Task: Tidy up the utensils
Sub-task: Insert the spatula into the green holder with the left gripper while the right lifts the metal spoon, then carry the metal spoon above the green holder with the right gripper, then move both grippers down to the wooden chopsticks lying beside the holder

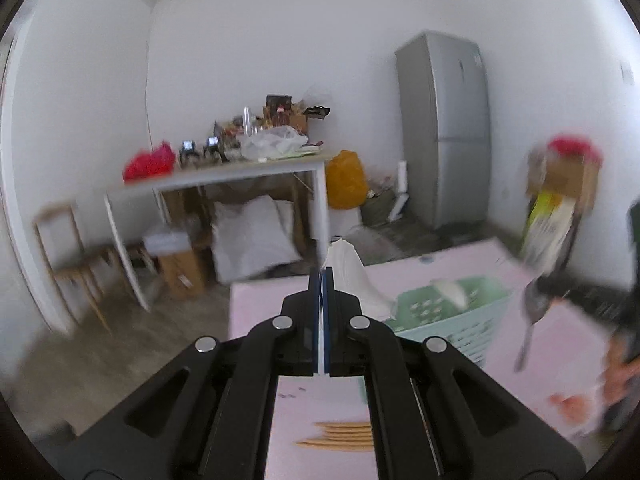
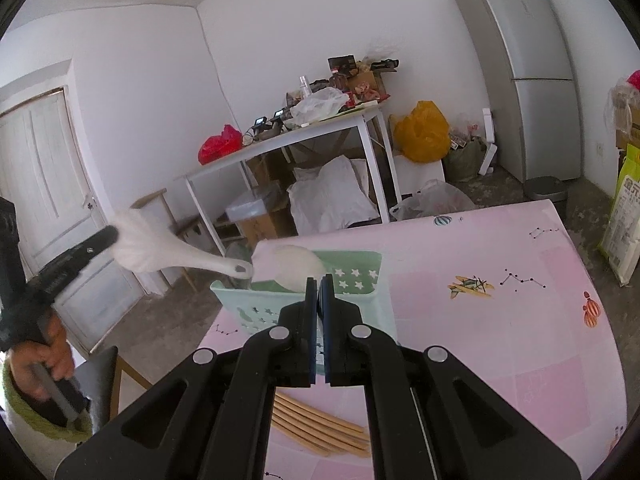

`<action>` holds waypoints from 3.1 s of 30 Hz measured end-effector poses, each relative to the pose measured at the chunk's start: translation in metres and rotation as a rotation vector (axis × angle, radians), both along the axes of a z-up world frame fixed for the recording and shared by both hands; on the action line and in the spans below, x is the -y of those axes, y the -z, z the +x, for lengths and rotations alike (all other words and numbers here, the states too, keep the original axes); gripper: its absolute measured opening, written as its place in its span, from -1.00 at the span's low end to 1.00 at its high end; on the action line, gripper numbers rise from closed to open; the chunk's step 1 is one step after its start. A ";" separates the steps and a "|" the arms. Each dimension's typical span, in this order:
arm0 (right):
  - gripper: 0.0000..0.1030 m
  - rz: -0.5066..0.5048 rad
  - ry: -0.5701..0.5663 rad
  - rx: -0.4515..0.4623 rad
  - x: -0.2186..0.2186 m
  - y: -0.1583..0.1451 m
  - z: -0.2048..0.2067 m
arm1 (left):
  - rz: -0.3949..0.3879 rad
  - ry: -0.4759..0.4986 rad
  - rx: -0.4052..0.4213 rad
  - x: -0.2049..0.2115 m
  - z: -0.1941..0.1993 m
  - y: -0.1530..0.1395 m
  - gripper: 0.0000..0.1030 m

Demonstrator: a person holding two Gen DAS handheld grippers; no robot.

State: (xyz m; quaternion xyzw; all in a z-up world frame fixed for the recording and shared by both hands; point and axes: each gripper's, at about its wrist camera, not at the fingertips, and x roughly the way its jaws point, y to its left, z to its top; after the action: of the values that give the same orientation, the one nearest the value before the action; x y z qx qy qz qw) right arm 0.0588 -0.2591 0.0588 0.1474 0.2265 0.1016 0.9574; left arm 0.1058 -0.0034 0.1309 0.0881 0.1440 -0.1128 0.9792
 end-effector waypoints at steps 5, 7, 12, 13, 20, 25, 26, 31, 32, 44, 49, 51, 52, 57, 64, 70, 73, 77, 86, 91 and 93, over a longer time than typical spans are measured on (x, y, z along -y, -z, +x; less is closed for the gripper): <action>-0.95 0.017 -0.007 -0.008 0.003 0.005 0.003 | 0.183 0.013 0.032 0.040 0.010 0.013 -1.00; -0.95 0.020 -0.008 -0.005 0.004 0.006 0.003 | 0.215 0.039 0.014 0.051 0.017 0.018 -1.00; -0.95 0.025 -0.003 -0.004 0.006 0.007 0.003 | 0.132 0.094 -0.039 0.050 0.028 0.021 -0.91; -0.95 0.026 -0.002 -0.003 0.007 0.006 0.003 | 0.107 0.102 -0.049 0.049 0.030 0.021 -0.91; -0.95 0.031 0.005 -0.005 0.010 0.006 0.002 | -0.139 0.127 -0.126 0.016 0.041 0.023 -0.63; -0.95 0.030 0.012 0.015 0.013 -0.001 -0.003 | -0.219 0.101 -0.159 -0.001 0.040 0.030 -0.63; -0.95 0.029 0.013 0.025 0.013 -0.005 -0.005 | -0.233 0.096 -0.171 -0.004 0.039 0.033 -0.63; -0.95 0.040 -0.006 0.080 0.017 -0.030 -0.009 | -0.287 0.073 -0.214 -0.021 0.030 0.047 -0.57; -0.95 0.041 -0.011 0.092 0.018 -0.035 -0.009 | -0.299 0.067 -0.225 -0.024 0.028 0.051 -0.57; -0.95 0.062 -0.126 0.278 0.007 -0.116 0.013 | -0.341 0.033 -0.283 -0.046 0.016 0.074 -0.56; -0.95 0.097 -0.167 0.272 0.003 -0.115 0.045 | -0.348 0.021 -0.289 -0.052 0.018 0.079 -0.56; -0.95 0.116 -0.176 0.242 0.002 -0.107 0.058 | -0.349 0.016 -0.294 -0.055 0.020 0.080 -0.56; -0.95 0.133 -0.184 0.217 0.003 -0.099 0.066 | -0.349 0.012 -0.297 -0.057 0.020 0.082 -0.56; -0.95 0.168 -0.177 0.118 0.005 -0.061 0.086 | -0.355 0.002 -0.314 -0.063 0.024 0.089 -0.56; -0.94 0.224 -0.154 -0.072 0.018 0.000 0.099 | -0.352 0.011 -0.326 -0.062 0.026 0.093 -0.51; -0.87 0.211 -0.114 -0.080 0.026 0.003 0.082 | -0.348 0.021 -0.336 -0.058 0.022 0.094 -0.43; -0.70 0.209 -0.098 -0.061 0.031 -0.001 0.068 | -0.346 0.026 -0.338 -0.056 0.017 0.093 -0.38; -0.44 0.198 -0.086 -0.031 0.037 -0.009 0.047 | -0.328 0.038 -0.342 -0.051 0.008 0.093 -0.28; -0.10 0.148 -0.127 -0.078 0.029 0.014 -0.002 | -0.292 0.052 -0.458 -0.036 -0.013 0.122 -0.22; -0.10 0.084 -0.238 -0.290 -0.005 0.064 0.020 | -0.314 0.107 -0.599 -0.016 -0.026 0.156 -0.24; -0.10 0.025 -0.298 -0.399 -0.024 0.089 0.037 | -0.351 0.121 -0.633 -0.012 -0.027 0.164 -0.26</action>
State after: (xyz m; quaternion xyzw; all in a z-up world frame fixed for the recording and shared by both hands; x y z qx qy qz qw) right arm 0.0963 -0.2346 -0.0306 0.1411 0.4289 0.2135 0.8663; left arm 0.0790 0.0081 -0.0335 -0.1125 0.4129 -0.2150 0.8779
